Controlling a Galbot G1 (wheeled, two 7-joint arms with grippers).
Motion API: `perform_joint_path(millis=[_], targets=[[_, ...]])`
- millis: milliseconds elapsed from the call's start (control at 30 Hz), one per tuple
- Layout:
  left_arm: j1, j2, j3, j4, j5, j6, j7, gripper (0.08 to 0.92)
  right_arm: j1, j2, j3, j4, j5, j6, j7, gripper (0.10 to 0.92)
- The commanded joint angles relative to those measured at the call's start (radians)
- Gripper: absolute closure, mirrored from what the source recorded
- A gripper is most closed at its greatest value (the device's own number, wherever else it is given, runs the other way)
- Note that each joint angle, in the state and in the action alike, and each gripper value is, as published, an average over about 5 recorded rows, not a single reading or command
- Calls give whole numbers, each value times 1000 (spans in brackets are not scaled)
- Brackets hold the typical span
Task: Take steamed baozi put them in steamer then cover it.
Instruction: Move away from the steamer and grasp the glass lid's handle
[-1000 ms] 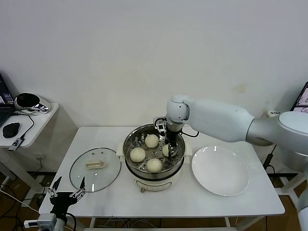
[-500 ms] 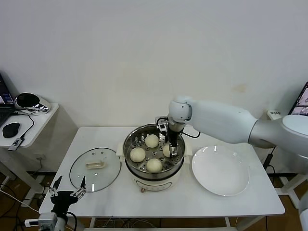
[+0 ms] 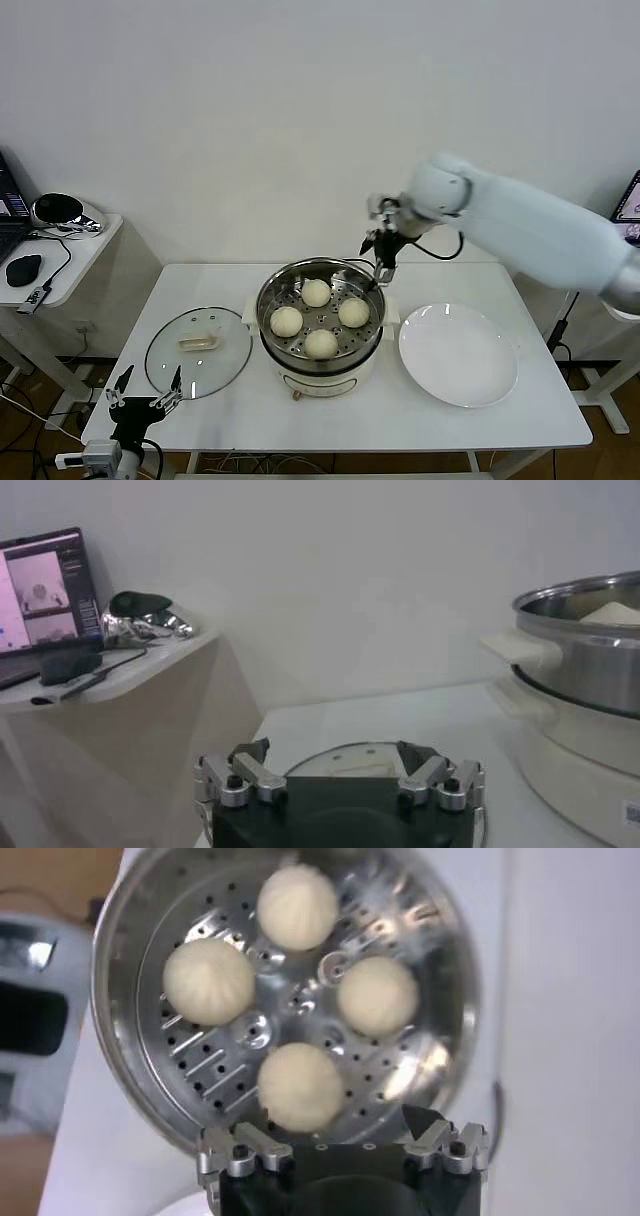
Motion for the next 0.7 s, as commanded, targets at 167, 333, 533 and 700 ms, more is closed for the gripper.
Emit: perform_joint_path(millis=[167,333,533,700], targets=[[-11,-8,26,1,-57,-5,6,177,-850,-373,902,380,286,192,802,203],[-13,-6,37,9,-57,-8,8,177,-1324,-259,1355,458,296,242,869,203],[-29,5,47,36,-57,-11,8,177,-1706,87,1649,509,244,363,921,203],[-47,26,45,53,-47,-12,12,177,-1855,297,1694,495,210,452,916,203]])
